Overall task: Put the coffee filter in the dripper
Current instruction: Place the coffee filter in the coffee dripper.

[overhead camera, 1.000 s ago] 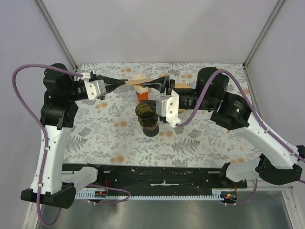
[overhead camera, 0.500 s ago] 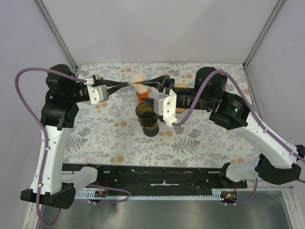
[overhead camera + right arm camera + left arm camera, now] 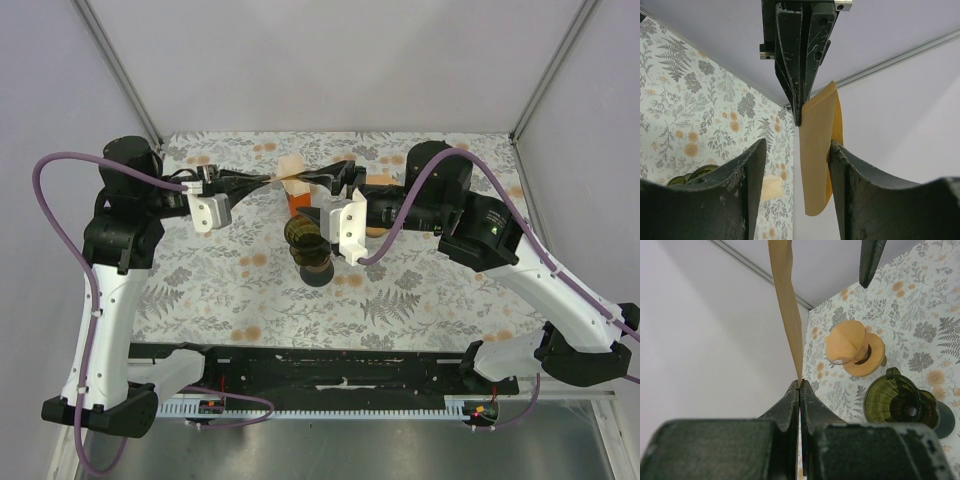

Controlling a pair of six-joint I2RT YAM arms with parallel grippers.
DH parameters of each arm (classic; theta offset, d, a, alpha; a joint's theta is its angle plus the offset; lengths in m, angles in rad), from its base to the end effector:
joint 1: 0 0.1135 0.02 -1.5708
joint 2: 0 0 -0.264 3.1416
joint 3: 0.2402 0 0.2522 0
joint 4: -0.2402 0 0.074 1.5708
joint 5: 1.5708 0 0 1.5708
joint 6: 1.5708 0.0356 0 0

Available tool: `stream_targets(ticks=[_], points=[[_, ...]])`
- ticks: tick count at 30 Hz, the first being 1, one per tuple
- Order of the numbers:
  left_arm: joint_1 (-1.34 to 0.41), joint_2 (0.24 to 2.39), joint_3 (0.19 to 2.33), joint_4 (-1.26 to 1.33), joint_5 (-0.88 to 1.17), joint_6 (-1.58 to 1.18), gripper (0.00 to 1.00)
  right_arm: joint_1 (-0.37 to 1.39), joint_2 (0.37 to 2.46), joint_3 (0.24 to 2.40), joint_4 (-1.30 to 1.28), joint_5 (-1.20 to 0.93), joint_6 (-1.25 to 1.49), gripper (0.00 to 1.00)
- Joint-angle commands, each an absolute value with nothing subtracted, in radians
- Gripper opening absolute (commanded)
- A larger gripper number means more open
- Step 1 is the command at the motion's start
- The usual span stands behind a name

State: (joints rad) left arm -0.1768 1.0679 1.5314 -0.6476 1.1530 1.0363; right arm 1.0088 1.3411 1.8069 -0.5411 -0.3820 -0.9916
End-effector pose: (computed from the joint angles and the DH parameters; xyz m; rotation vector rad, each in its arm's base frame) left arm 0.1636 -0.0623 0.4918 1.4784 0.7489 -0.3570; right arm 0.1265 0.2258 0.5261 -1.5248 0.6324 0.3271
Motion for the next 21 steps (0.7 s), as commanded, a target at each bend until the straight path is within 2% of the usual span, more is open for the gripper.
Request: stream_targets(ticks=[1,21], points=[[-0.186,1.065,1.574,-0.690,1.152,1.158,0.02,1.005,1.342,1.839,-0.548,-0.365,-0.997,0.59],[-0.236,1.072,1.618,-0.857,1.075,1.465,0.02,1.003,1.364,1.887,-0.635,-0.380,-1.040,0.59]])
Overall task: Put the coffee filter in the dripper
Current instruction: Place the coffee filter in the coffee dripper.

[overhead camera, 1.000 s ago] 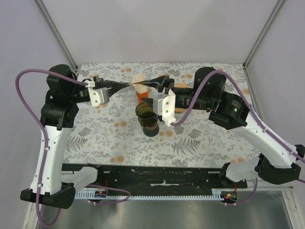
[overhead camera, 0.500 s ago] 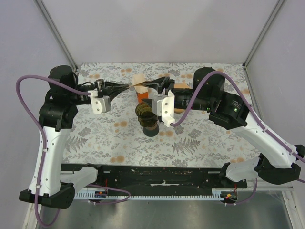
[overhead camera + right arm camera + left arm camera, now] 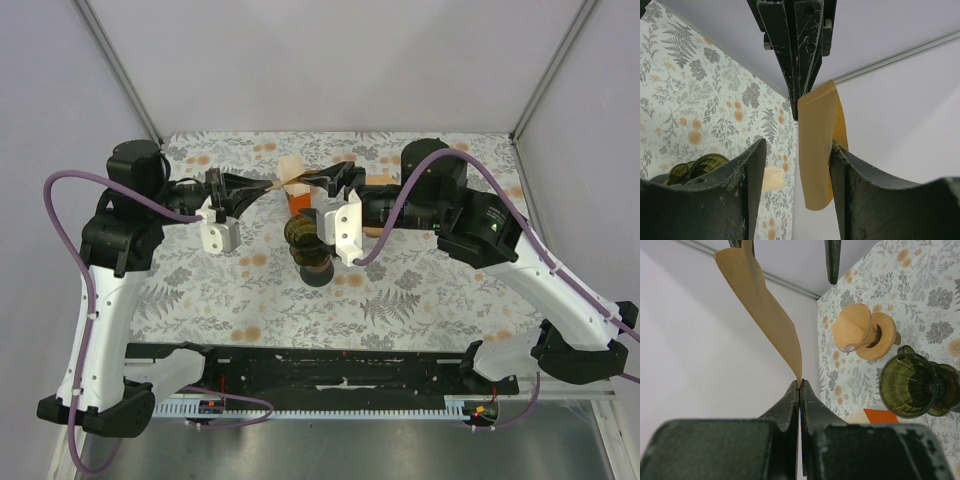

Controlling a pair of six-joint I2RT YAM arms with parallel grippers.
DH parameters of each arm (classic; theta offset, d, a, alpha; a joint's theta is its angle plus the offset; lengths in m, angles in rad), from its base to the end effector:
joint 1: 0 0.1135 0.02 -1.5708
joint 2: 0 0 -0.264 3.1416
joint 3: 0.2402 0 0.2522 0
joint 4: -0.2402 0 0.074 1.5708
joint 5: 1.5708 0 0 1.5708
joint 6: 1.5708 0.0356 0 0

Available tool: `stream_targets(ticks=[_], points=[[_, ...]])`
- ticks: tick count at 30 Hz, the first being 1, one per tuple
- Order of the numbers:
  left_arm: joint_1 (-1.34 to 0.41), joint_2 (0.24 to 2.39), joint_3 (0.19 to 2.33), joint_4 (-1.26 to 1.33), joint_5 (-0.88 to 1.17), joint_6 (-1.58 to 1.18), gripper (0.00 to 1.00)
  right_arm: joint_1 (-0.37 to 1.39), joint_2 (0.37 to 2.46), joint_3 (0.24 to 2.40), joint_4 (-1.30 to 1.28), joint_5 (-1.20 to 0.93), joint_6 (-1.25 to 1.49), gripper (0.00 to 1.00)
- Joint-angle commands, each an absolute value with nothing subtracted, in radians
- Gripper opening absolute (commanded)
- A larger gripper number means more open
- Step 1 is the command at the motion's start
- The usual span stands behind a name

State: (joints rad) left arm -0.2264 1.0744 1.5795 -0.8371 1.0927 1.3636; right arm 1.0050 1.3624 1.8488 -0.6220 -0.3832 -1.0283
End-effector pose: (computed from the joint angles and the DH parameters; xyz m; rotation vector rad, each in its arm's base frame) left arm 0.1537 -0.0679 0.4872 1.6108 0.6186 -0.2034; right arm 0.1281 0.2265 0.5249 -1.5803 0.6430 0.3092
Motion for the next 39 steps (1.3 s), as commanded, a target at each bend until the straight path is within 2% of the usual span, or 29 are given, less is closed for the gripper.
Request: stream_targets(ticks=[1,27,32,39], points=[[-0.236,1.074,1.621,-0.857,1.072,1.466,0.02,1.003,1.361,1.887,-0.638,-0.377,-1.043,0.59],[-0.281,1.049,1.603,-0.759,1.040,1.388,0.02,1.000,1.401,1.919,-0.621,-0.371,-1.060,0.59],[-0.282,1.045,1.594,-0.759,1.029,1.399,0.02,0.971,1.407,1.925,-0.623,-0.379,-1.048,0.54],[-0.293,1.043,1.588,-0.758,1.016,1.414,0.02,0.963,1.431,1.976,-0.650,-0.437,-1.026,0.36]])
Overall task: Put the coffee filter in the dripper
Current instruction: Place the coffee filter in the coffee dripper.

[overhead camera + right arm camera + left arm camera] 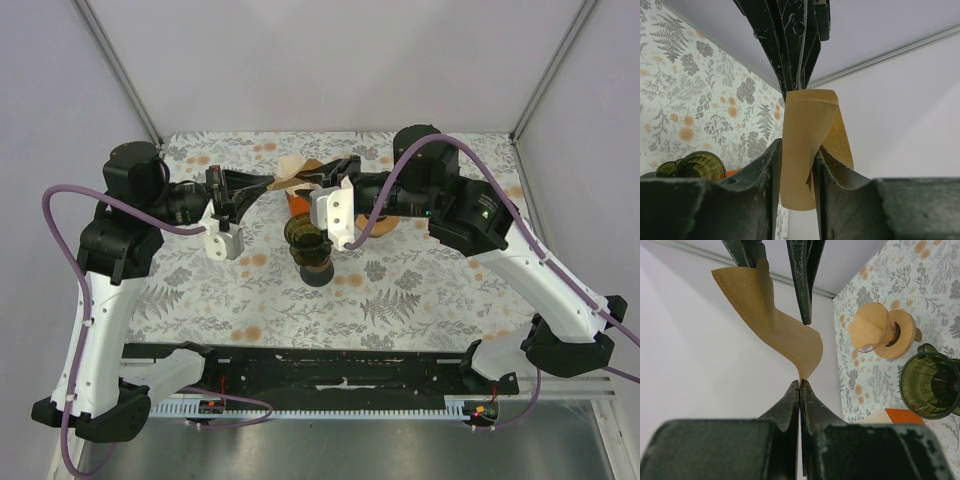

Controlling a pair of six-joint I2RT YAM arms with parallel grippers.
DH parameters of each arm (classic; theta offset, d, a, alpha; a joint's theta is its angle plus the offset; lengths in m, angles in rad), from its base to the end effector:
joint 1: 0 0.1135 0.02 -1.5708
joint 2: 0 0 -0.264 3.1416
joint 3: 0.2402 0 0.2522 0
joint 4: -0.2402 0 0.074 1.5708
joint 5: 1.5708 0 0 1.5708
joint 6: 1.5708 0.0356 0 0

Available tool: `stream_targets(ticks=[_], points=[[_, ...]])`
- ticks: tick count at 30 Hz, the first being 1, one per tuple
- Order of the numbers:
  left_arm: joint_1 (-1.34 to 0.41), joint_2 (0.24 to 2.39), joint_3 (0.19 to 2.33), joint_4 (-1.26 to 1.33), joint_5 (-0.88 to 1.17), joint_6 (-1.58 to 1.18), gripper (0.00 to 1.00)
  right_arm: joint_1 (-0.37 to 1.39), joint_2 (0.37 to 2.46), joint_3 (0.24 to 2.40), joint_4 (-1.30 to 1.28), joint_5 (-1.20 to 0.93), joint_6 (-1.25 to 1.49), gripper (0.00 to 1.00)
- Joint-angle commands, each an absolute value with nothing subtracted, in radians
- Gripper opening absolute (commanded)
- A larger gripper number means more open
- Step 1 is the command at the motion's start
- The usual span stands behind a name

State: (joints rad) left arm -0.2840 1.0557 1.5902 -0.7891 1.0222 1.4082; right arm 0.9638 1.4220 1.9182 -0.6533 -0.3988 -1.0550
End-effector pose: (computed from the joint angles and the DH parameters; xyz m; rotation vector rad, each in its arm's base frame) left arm 0.1448 -0.0739 0.4963 1.6193 0.5288 -0.0977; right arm 0.1445 0.2323 0.5273 -1.5936 0.6560 0.2767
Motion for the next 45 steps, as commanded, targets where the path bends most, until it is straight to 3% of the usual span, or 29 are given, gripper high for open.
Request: stream_targets(ticks=[1,6,9,10,13,19,22,26,29,34,45], points=[[-0.293,1.042,1.588,-0.758,1.008,1.414,0.02,0.965,1.433,1.974,-0.655,-0.437,-1.022,0.33],[-0.291,1.034,1.578,-0.756,0.989,1.407,0.02,0.965,1.439,1.979,-0.680,-0.449,-0.982,0.23],[-0.293,1.034,1.575,-0.724,0.974,1.355,0.02,0.959,1.447,1.988,-0.686,-0.433,-0.948,0.02],[-0.293,1.034,1.572,-0.706,0.965,1.332,0.02,0.954,1.444,1.985,-0.686,-0.433,-0.936,0.00],[-0.293,1.029,1.554,-0.646,0.924,1.185,0.02,0.940,1.428,1.959,-0.686,-0.430,-0.928,0.00],[-0.293,1.052,1.574,-0.579,0.807,0.630,0.45,0.940,1.390,1.830,-0.643,-0.221,-1.104,0.00],[-0.288,1.121,1.669,-0.572,0.750,0.318,0.48,0.951,1.397,1.792,-0.632,-0.085,-1.256,0.00],[-0.290,1.207,1.797,-0.617,0.833,0.134,0.45,0.980,1.436,1.778,-0.606,0.063,-1.400,0.00],[-0.343,1.256,1.894,-0.742,0.813,0.187,0.42,0.997,1.459,1.775,-0.578,0.071,-1.465,0.00],[-0.531,1.298,1.979,-0.969,0.562,0.391,0.45,1.019,1.506,1.816,-0.587,0.026,-1.500,0.00],[-0.540,1.249,1.881,-1.023,0.465,0.568,0.43,1.094,1.482,1.770,-0.542,0.083,-1.528,0.00]])
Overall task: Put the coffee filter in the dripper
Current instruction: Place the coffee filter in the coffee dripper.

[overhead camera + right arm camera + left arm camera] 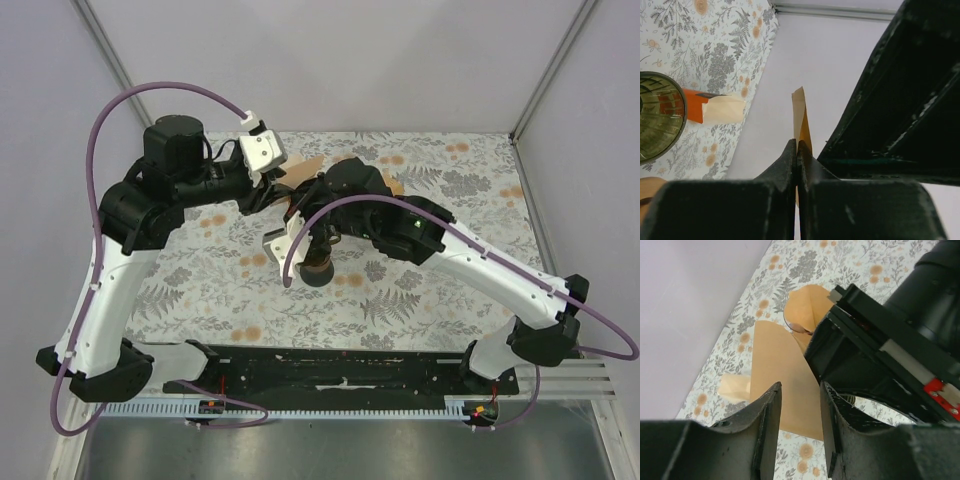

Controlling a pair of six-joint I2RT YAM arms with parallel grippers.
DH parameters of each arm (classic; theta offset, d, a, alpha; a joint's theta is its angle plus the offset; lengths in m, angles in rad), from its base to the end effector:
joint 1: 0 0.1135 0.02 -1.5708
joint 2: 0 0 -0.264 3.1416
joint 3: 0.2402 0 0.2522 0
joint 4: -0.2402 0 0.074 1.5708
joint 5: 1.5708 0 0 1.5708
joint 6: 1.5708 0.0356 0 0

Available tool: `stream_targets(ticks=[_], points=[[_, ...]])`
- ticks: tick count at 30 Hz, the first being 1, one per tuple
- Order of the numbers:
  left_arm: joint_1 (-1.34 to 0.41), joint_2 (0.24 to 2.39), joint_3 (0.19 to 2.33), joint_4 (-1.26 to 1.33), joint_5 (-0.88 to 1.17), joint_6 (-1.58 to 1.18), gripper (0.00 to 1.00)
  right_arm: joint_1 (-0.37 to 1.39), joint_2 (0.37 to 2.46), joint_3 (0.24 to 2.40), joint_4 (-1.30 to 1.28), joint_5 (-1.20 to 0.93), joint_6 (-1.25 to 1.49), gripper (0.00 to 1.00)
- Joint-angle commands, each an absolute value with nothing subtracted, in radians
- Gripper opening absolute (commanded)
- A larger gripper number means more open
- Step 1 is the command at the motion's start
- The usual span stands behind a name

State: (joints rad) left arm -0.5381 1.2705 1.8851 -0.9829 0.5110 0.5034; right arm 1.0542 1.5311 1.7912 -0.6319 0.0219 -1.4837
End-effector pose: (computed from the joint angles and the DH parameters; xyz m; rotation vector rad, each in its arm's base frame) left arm 0.1675 -0.1202 0.5181 1.2365 1.4738 -0.5171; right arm 0.1651 0.2891 0.4585 -1.8620 0.5951 -0.3056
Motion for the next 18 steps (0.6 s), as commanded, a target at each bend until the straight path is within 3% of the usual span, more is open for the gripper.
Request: stream_targets(ticks=[1,5,18], points=[[-0.540,1.252,1.881,-1.032,0.463,0.568,0.44,1.101,1.467,1.743,-0.517,0.098,-1.545,0.00],[-0.540,1.241,1.876,-1.057,0.477,0.542,0.46,1.115,1.394,1.660,-0.446,0.066,-1.565,0.00],[-0.543,1.141,1.783,-0.996,0.462,0.454,0.49,1.173,1.433,1.735,-0.489,0.020,-1.552,0.00]])
